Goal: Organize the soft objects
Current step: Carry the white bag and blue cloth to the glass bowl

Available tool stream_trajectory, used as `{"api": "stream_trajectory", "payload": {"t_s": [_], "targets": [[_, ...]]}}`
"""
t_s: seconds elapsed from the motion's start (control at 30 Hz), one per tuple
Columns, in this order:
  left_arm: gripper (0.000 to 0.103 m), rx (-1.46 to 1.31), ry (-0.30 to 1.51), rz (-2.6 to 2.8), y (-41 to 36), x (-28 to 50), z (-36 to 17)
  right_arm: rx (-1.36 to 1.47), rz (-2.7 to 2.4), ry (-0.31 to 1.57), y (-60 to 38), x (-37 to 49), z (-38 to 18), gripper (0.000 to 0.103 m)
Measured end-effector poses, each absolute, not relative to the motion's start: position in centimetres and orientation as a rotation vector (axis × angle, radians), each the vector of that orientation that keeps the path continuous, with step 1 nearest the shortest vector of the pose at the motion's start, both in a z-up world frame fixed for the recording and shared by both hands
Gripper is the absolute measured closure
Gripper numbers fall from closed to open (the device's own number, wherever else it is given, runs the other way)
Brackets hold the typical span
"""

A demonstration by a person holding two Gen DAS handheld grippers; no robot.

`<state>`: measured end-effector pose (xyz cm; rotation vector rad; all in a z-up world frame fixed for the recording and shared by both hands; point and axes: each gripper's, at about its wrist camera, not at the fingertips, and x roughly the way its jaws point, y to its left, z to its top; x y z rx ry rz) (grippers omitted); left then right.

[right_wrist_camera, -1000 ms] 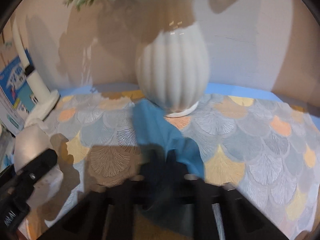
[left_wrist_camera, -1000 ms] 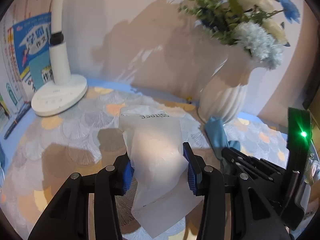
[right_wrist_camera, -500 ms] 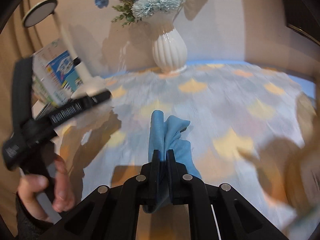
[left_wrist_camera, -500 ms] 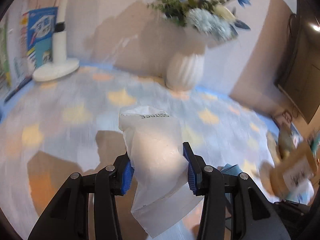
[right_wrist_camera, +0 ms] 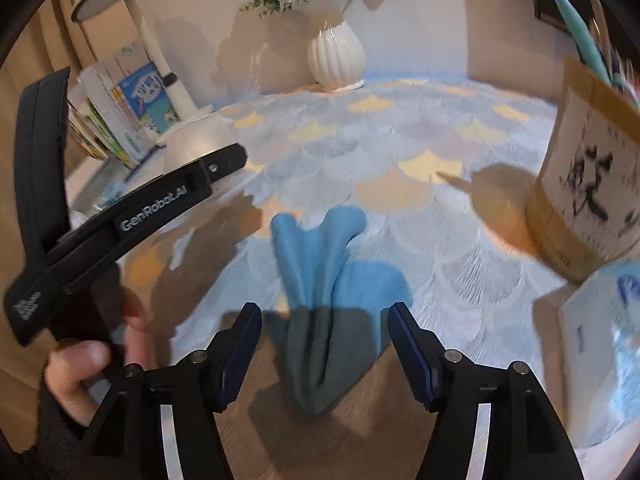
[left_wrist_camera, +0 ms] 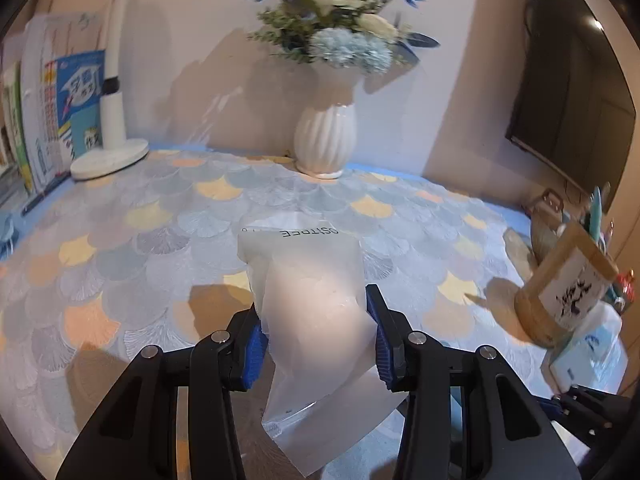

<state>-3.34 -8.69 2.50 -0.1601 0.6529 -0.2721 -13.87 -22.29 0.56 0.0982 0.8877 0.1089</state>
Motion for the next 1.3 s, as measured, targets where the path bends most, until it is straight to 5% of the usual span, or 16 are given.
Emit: {"api": "stream_trajectory", "payload": {"t_s": [0.13,0.27,0.3,0.73,1.3], "targets": [[0.062,-0.203,0.666,-0.283,-8.1,-3.1,2.2,0.003,0.009,0.907,-21.2,-11.5,-0.4,0.042],[0.062,-0.167,0.669,-0.286,-8.8,-3.2,2.1,-0.076,0.054,0.883,-19.3,-12.0,-0.3,0.09],[0.062,-0.156,0.667,-0.288,-9.1,-3.3,2.2,-0.077,0.071,0.883,-19.2,-12.2,-0.2,0.093],[0.062,-0.173,0.692,-0.361,-11.5,-9.2,3.1,-0.007,0.1,0.717,-24.1,-22.8,5.5,0.094],[0.062,0.018,0.586,-0.751,-27.7,-18.5,11.5,0.148,-0.091,0.516,-35.8,-29.4,9.7,0.095]]}}
